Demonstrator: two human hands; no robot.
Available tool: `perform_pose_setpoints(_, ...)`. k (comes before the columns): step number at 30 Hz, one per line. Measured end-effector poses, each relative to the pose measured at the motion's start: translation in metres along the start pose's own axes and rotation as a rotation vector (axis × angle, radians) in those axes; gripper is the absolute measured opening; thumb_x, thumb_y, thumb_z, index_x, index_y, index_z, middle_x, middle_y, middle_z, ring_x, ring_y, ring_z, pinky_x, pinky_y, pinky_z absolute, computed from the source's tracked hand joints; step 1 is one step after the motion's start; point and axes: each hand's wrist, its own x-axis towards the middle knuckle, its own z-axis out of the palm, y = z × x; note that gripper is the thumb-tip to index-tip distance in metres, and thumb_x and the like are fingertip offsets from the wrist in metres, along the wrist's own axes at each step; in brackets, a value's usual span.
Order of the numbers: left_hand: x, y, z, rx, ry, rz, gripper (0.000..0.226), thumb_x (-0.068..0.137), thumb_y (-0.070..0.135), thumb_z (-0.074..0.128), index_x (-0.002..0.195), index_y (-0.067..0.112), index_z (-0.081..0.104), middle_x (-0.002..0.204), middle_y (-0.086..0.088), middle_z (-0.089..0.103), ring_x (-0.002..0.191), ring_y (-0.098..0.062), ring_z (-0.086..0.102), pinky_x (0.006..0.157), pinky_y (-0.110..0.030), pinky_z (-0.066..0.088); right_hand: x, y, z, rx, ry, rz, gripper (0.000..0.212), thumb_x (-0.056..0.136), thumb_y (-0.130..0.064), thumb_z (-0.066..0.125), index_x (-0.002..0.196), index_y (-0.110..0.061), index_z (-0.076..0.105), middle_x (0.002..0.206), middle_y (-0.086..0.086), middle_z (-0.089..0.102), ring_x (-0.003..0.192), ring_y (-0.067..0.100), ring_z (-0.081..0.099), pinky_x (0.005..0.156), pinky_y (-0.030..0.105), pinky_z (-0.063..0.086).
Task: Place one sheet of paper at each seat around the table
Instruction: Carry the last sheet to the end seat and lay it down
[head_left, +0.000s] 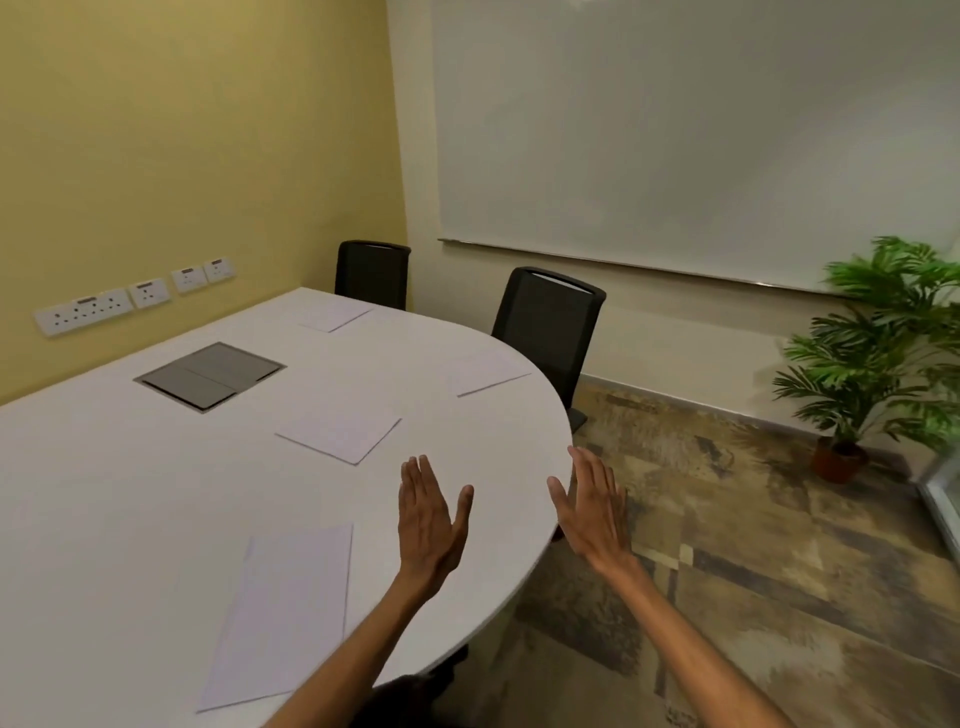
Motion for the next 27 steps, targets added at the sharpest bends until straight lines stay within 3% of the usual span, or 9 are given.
perform_pose_setpoints(4,0.002,0.011,0.029,0.040,-0.021,-0.018,0.087,0.094,0.064,0.020,0.152,0.013,-0.020,0.162,-0.005,-0.021,0.150,-0.021,-0.021,0.125,-0.037,-0.004,0.008,0.028,-0.004,0.007,0.009,-0.002,0.060,0.094,-0.052,0.035,0.145,-0.020,0.041,0.150,0.001,0.044,0.136,0.019,0.042,0.108,0.047,0.034)
perform_pose_setpoints(10,0.039,0.024,0.059,0.110,0.022,-0.031,0.084,0.095,0.063,0.019,0.156,0.013,-0.009,0.164,-0.002,-0.012,0.152,-0.019,-0.015,0.124,-0.036,-0.005,0.040,0.050,0.015,0.076,-0.100,0.008,0.067,0.093,-0.054,0.028,0.151,-0.022,0.031,0.160,-0.001,0.029,0.147,0.018,0.025,0.117,0.052,0.023)
perform_pose_setpoints(20,0.146,0.018,0.123,0.100,0.106,-0.155,0.080,0.099,0.056,0.026,0.156,0.008,-0.002,0.165,-0.006,-0.002,0.153,-0.017,-0.007,0.126,-0.036,-0.002,0.166,0.086,0.090,0.085,-0.213,-0.063,0.061,0.099,-0.052,0.035,0.153,-0.024,0.026,0.161,-0.001,0.024,0.148,0.020,0.024,0.120,0.051,0.021)
perform_pose_setpoints(27,0.220,0.005,0.132,0.026,0.221,-0.295,0.078,0.098,0.053,0.036,0.156,0.008,0.010,0.165,-0.007,0.010,0.154,-0.019,0.007,0.123,-0.041,0.022,0.256,0.091,0.137,0.095,-0.294,-0.101,0.060,0.100,-0.052,0.032,0.152,-0.024,0.027,0.160,-0.002,0.027,0.147,0.019,0.026,0.119,0.052,0.021)
